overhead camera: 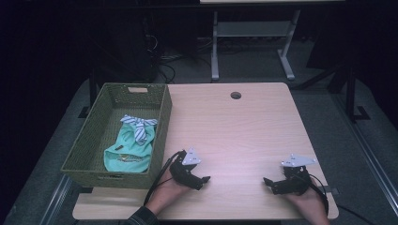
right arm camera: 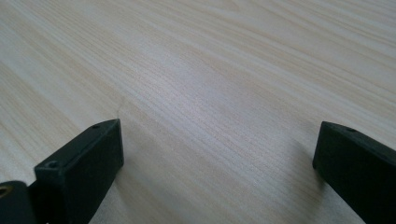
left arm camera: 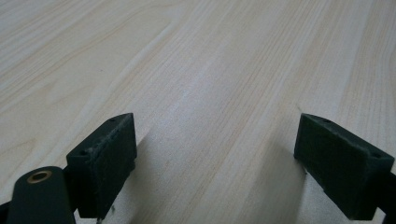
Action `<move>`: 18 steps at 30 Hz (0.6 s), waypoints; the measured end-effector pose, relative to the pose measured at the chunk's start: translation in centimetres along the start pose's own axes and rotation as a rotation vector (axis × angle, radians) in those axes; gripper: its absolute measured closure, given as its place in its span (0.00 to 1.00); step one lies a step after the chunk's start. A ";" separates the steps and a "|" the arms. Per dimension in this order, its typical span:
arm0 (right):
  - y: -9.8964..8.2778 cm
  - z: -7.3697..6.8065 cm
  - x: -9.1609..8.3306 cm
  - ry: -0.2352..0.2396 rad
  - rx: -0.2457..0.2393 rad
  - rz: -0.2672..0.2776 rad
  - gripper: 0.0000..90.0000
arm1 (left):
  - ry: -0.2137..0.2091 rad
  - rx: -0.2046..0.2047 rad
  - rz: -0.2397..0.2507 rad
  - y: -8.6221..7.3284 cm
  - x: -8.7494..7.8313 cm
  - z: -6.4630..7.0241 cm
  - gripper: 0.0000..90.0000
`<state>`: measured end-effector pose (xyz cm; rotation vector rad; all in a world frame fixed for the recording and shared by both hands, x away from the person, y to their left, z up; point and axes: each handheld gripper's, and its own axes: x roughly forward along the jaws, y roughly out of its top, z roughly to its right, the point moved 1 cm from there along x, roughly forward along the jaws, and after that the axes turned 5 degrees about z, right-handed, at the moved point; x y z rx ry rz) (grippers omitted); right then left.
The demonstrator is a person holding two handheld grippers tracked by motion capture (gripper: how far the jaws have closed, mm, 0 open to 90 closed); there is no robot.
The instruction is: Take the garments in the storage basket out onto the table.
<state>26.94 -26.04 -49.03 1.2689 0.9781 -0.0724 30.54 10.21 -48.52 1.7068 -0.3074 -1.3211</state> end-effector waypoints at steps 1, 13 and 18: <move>0.0 0.0 0.0 0.000 0.000 0.000 0.01 | 0.000 0.000 0.000 0.0 0.0 0.0 0.14; 0.0 0.0 0.0 0.001 -0.002 -0.001 0.01 | -0.011 0.018 -0.024 0.3 0.0 -0.3 0.14; 0.0 0.0 0.0 0.000 -0.001 -0.001 0.01 | -0.019 0.014 -0.028 0.5 0.1 -0.3 0.14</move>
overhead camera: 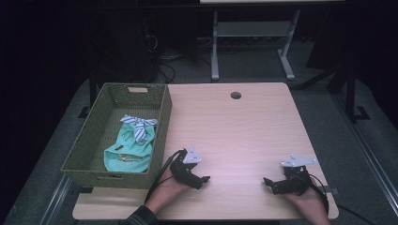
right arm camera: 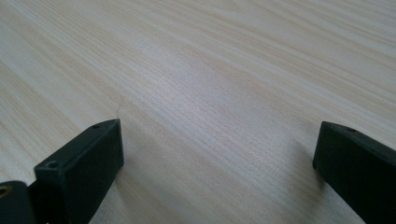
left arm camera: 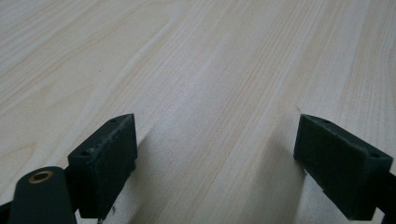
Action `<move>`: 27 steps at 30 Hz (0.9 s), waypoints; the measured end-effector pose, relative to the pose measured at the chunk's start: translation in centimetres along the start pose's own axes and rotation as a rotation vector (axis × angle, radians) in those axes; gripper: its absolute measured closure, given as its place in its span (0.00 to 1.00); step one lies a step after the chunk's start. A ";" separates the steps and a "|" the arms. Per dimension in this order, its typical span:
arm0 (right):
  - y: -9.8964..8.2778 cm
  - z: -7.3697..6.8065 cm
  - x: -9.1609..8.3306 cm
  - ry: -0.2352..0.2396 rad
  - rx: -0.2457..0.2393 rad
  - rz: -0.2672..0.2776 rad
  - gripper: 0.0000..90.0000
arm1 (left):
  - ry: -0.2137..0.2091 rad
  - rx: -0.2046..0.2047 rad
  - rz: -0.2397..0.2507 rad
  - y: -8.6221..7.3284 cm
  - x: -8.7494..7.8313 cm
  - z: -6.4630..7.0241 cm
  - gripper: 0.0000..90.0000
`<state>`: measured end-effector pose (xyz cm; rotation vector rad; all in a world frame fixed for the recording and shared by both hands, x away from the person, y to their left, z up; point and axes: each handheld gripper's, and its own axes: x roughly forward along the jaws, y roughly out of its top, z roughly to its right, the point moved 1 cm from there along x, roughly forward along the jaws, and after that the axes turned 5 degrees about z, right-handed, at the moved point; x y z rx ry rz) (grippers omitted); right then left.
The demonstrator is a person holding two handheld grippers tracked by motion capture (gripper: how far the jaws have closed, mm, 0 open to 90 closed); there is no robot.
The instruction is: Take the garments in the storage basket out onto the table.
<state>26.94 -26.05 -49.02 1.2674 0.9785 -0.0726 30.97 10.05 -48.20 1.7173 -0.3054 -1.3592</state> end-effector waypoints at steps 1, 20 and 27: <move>0.0 0.0 0.0 0.000 0.000 0.000 0.01 | -0.001 -0.001 0.003 0.1 0.0 0.0 0.14; 0.0 0.0 0.0 0.001 0.003 -0.002 0.01 | -0.019 -0.037 0.039 0.8 -0.8 -0.6 0.14; 0.0 0.0 0.0 0.001 0.003 -0.002 0.01 | -0.007 -0.017 0.023 1.4 -1.0 -0.8 0.14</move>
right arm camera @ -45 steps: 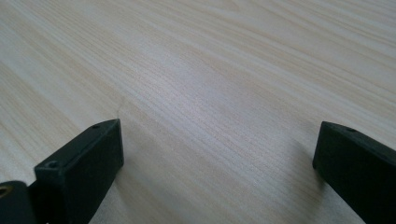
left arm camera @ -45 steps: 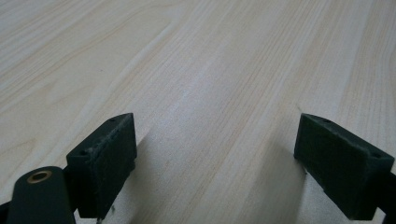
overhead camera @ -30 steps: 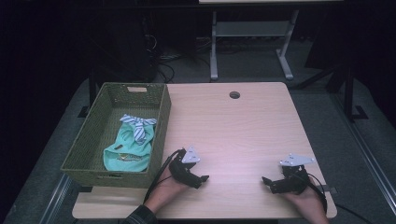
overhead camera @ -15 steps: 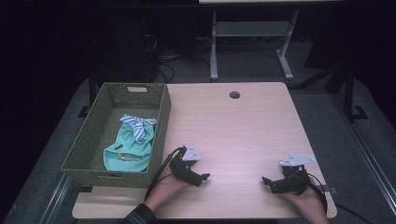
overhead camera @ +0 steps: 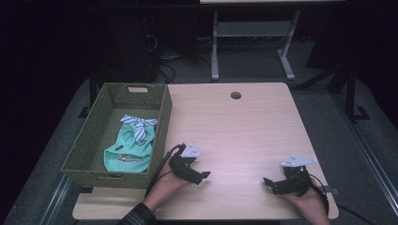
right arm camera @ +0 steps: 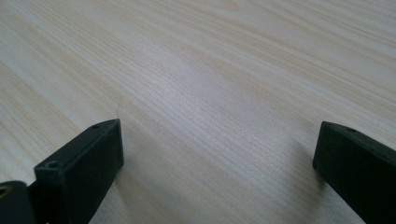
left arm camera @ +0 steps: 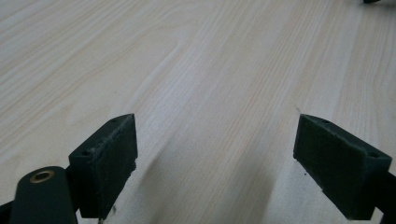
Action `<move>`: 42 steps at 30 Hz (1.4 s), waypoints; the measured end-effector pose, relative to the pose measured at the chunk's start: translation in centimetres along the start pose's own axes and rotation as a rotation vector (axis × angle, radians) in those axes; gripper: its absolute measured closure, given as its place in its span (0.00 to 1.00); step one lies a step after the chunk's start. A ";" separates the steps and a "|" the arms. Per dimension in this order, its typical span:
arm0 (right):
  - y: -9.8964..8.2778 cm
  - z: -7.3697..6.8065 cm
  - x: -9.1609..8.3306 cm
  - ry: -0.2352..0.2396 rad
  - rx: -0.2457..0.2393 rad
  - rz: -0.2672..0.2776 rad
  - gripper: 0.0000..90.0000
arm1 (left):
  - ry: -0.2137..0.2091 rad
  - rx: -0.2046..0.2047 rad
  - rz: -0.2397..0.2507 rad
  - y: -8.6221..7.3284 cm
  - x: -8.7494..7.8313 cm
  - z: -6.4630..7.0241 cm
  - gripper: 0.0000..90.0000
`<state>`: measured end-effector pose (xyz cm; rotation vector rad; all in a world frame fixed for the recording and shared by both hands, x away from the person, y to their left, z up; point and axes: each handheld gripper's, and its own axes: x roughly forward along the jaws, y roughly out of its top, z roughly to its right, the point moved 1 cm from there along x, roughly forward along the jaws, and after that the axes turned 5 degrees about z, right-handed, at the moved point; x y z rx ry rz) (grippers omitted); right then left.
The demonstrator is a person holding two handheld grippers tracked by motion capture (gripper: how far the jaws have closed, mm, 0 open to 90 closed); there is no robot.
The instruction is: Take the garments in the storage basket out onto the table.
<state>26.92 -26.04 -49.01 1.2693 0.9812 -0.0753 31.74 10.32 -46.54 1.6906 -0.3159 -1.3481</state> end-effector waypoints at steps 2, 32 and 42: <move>0.0 0.0 0.0 0.000 0.000 0.000 0.01 | -0.005 -0.004 0.004 0.1 -0.1 0.0 0.14; 0.0 0.0 0.0 0.000 0.000 0.000 0.01 | -0.016 -0.040 0.008 2.1 -1.5 -0.4 0.14; 0.0 0.0 0.0 -0.001 -0.003 0.003 0.01 | -0.015 -0.036 0.000 2.7 -1.9 -0.6 0.15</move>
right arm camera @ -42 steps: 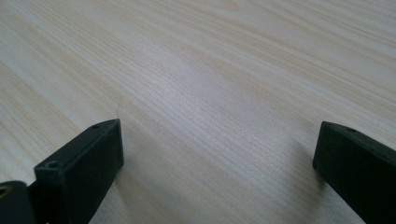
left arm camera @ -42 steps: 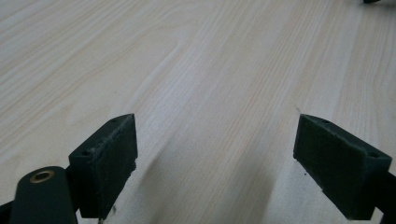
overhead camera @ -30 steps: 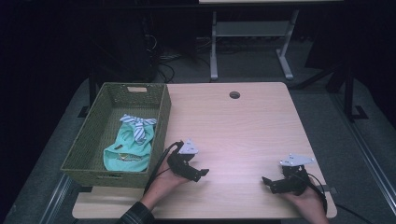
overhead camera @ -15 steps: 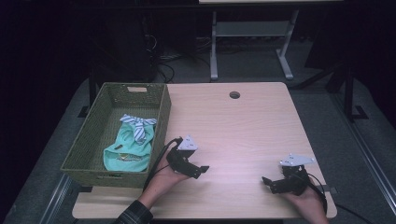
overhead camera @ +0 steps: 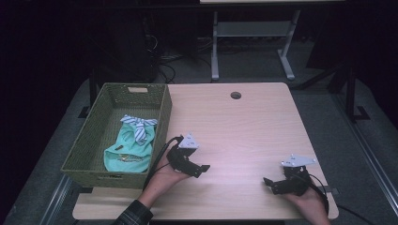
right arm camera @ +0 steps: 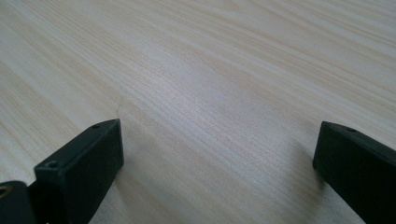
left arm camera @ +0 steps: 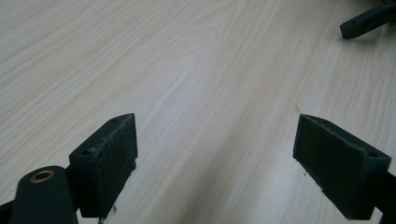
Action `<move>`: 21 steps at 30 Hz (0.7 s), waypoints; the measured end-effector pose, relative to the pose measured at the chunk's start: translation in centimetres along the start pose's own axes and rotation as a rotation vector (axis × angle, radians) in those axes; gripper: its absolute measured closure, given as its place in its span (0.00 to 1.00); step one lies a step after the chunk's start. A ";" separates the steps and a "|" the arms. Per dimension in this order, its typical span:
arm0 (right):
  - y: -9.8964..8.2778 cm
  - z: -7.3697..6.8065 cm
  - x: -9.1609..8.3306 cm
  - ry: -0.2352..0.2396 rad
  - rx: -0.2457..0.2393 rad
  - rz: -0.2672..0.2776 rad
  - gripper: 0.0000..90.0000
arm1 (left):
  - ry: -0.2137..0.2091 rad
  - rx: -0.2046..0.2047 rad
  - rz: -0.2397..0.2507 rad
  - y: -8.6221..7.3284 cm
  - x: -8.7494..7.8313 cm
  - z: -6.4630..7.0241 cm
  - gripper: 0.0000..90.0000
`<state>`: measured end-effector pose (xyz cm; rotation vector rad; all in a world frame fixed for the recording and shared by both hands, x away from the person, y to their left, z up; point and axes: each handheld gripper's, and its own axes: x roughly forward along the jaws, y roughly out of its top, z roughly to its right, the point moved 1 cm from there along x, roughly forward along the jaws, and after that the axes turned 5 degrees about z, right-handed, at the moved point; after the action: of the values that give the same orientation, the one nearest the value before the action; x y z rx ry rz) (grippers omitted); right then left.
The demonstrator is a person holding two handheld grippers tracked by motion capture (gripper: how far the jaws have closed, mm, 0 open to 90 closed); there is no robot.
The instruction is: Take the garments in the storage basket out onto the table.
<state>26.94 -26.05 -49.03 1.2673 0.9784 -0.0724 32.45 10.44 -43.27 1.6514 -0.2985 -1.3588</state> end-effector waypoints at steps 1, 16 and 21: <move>0.0 0.0 0.0 0.000 0.000 -0.001 0.01 | -0.002 -0.010 0.011 0.1 0.0 0.0 0.15; 0.0 0.0 0.0 0.001 0.004 -0.003 0.01 | -0.021 -0.007 0.015 1.2 -0.8 -0.2 0.15; 0.0 0.0 0.0 0.001 0.004 -0.003 0.01 | -0.030 -0.004 -0.001 1.5 -0.9 -0.3 0.15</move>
<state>26.91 -26.04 -49.02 1.2698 0.9817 -0.0757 32.90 10.38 -41.59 1.6292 -0.3129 -1.3853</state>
